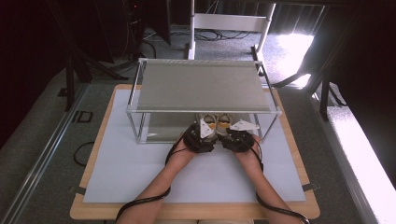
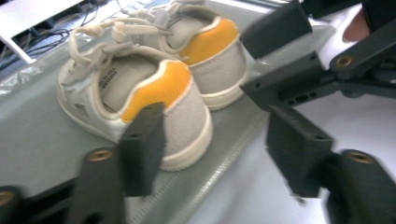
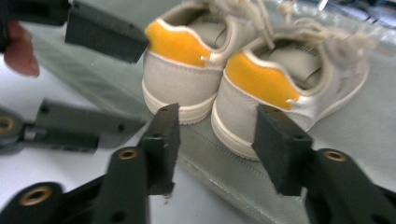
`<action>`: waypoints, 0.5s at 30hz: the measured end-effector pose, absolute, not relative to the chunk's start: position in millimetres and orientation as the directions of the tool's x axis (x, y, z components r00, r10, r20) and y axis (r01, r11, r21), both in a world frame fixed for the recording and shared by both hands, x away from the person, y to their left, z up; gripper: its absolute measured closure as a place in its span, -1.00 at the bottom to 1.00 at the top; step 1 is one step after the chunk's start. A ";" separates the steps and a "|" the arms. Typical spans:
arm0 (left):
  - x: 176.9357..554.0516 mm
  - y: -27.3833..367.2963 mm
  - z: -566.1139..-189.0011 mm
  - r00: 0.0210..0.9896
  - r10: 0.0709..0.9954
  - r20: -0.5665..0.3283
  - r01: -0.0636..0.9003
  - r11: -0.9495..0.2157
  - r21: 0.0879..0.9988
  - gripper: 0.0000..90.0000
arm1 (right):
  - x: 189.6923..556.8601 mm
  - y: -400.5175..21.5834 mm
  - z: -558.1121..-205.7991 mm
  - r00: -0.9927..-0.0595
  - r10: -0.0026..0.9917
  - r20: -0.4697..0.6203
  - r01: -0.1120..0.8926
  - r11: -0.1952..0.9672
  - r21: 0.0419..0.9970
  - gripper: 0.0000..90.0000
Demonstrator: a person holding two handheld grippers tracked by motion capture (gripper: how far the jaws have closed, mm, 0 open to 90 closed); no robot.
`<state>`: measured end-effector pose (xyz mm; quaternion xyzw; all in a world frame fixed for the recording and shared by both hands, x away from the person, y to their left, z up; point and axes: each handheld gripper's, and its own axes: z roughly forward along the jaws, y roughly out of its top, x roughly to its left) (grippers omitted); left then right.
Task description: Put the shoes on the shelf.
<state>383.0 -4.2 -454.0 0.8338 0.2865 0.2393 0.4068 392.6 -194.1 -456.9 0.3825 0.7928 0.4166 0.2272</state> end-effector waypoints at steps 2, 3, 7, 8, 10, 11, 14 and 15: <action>378.7 -1.8 -454.2 0.717 0.680 0.156 0.287 -0.492 0.822 -0.27 | 388.4 -196.0 -454.4 -0.596 0.801 -0.047 0.400 0.347 0.848 -0.08; 376.6 -0.1 -454.5 0.712 0.687 0.144 0.289 -0.475 0.831 -0.39 | 386.6 -197.2 -453.0 -0.590 0.806 -0.050 0.396 0.343 0.852 -0.11; 371.4 9.8 -452.2 0.711 0.699 0.071 0.310 -0.403 0.861 -0.67 | 381.4 -202.1 -449.7 -0.597 0.801 -0.041 0.397 0.340 0.853 -0.31; 370.6 11.3 -452.1 0.708 0.704 0.065 0.317 -0.398 0.861 -0.69 | 380.2 -203.6 -449.6 -0.603 0.797 -0.035 0.396 0.337 0.854 -0.36; 367.5 15.2 -451.9 0.709 0.702 0.068 0.307 -0.394 0.866 -0.75 | 378.2 -206.3 -450.7 -0.611 0.791 -0.032 0.381 0.329 0.864 -0.52; 366.1 16.9 -451.7 0.713 0.699 0.059 0.310 -0.389 0.867 -0.78 | 378.4 -206.7 -451.9 -0.606 0.795 -0.033 0.391 0.334 0.858 -0.59; 361.7 21.7 -450.8 0.718 0.694 0.055 0.312 -0.392 0.865 -0.79 | 377.3 -209.3 -457.0 -0.613 0.787 -0.071 0.365 0.362 0.858 -0.67; 360.2 23.6 -450.3 0.716 0.695 0.055 0.313 -0.391 0.866 -0.79 | 376.8 -210.5 -458.1 -0.616 0.784 -0.073 0.367 0.368 0.854 -0.67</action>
